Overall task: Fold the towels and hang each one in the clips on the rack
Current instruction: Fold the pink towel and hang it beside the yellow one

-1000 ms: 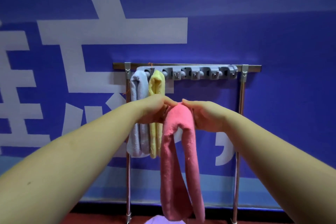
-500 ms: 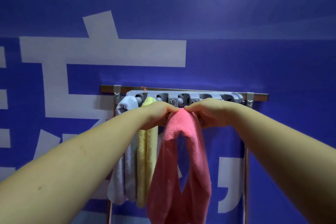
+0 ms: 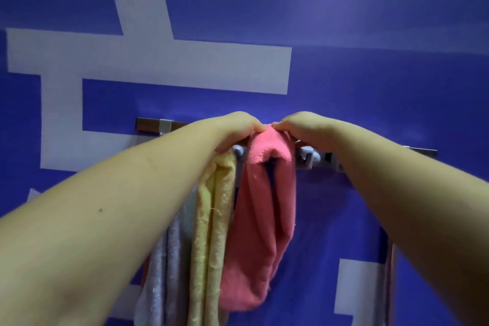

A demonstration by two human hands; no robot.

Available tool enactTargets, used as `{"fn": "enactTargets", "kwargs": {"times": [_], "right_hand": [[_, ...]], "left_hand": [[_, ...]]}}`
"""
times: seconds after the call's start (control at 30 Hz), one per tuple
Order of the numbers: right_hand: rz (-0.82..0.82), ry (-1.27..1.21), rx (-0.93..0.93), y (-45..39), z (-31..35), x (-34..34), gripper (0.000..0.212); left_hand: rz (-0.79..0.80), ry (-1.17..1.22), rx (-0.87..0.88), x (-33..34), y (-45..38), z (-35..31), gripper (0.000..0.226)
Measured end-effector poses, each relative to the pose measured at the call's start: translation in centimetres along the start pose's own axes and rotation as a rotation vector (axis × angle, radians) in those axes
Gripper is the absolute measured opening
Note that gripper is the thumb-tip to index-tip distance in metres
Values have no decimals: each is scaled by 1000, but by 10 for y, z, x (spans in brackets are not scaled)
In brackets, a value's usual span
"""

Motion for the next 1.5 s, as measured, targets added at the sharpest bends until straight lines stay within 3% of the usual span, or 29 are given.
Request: {"fn": "enactTargets", "kwargs": {"times": [0.13, 0.23, 0.47, 0.67, 0.9, 0.97, 1.1, 1.17, 1.27, 1.37, 1.5], "right_hand": [[-46, 161, 1, -9, -5, 9, 27], [-23, 260, 13, -11, -9, 16, 28], [10, 357, 90, -7, -17, 26, 47], [-144, 304, 117, 0, -21, 23, 59], [-278, 260, 50, 17, -15, 15, 23], [-321, 236, 5, 28, -12, 13, 15], [-391, 236, -100, 61, -7, 17, 19], [-401, 160, -119, 78, -10, 28, 23], [-379, 99, -106, 96, -20, 52, 29], [-221, -134, -24, 103, -31, 81, 43], [-98, -370, 32, 111, -42, 114, 46]], "left_hand": [[-13, -392, 110, -4, -9, -6, 13], [35, -551, 139, -4, -6, -6, 11], [-12, -648, 189, -9, -11, 6, 10], [-225, -702, 228, -12, -8, 7, 12], [-154, -753, 156, -7, 15, 0, 25], [-168, -663, 199, -5, 27, -5, 19], [-231, -124, 334, 12, 61, -7, 35], [-290, 68, 296, 22, 75, 8, 37], [-332, 189, 212, 39, 89, 38, 16], [-351, 359, 71, 52, 90, 71, 31], [-352, 375, -103, 64, 90, 107, 48]]}}
Point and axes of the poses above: each hand's wrist, its own y-axis away from the middle knuckle, its own x-axis out of the palm, z = x × y, the point moved 4 cm from there along -y, towards the middle knuckle, and after that the axes turned 11 degrees about y, right-handed, at the moved point
